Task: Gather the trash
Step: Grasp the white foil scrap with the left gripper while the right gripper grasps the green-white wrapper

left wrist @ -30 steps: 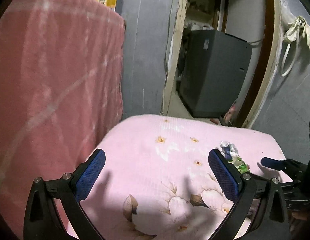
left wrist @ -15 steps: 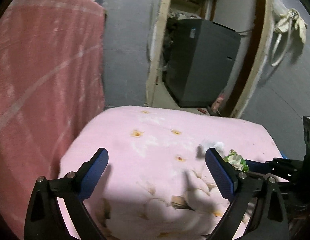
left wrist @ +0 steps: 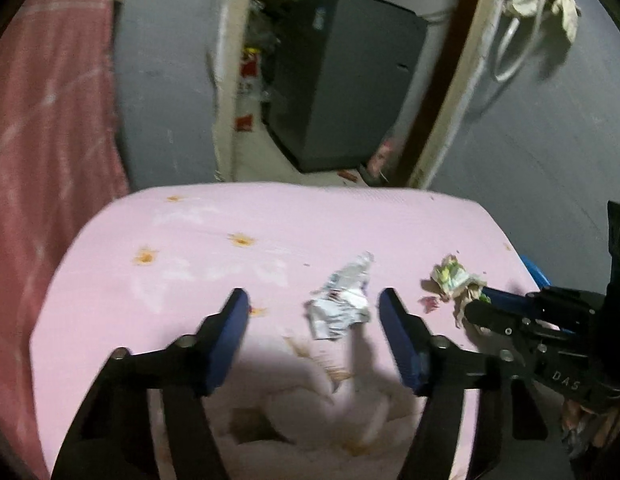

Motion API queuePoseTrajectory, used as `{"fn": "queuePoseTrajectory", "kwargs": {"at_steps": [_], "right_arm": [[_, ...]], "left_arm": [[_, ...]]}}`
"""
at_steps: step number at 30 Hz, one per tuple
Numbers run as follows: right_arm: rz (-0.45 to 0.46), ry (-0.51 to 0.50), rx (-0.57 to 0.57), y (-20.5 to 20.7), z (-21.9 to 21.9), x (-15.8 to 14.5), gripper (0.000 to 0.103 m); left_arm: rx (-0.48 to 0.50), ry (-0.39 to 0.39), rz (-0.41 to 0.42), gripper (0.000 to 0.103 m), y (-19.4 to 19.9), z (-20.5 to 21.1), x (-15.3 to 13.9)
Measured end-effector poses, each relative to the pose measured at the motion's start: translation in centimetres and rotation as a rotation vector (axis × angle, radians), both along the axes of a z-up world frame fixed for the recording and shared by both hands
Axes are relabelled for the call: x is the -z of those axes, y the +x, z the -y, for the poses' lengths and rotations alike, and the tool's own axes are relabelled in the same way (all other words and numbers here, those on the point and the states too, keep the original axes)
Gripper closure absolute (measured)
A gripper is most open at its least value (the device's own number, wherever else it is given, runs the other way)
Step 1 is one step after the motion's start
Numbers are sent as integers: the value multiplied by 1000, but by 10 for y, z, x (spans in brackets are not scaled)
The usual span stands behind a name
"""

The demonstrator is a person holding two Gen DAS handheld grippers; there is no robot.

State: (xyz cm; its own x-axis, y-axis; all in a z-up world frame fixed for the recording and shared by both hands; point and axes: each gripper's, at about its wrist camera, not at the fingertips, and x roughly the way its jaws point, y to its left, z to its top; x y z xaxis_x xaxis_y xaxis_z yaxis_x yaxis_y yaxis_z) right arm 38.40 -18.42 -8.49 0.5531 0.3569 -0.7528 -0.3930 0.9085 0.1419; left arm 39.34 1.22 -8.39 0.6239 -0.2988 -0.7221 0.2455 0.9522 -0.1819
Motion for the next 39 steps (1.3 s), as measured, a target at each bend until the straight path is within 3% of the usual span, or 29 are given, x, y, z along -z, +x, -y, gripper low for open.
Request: {"fn": "queuePoseTrajectory", "kwargs": {"at_steps": [5, 12, 33, 39], "right_arm": [[5, 18, 5, 0, 3, 0, 92], [5, 50, 15, -6, 8, 1, 92], [86, 102, 53, -53, 25, -13, 97], [68, 112, 66, -54, 25, -14, 94]], "left_arm": [[44, 39, -68, 76, 11, 16, 10], [73, 41, -74, 93, 5, 26, 12], [-41, -54, -13, 96, -62, 28, -7], [-100, -51, -15, 96, -75, 23, -11]]}}
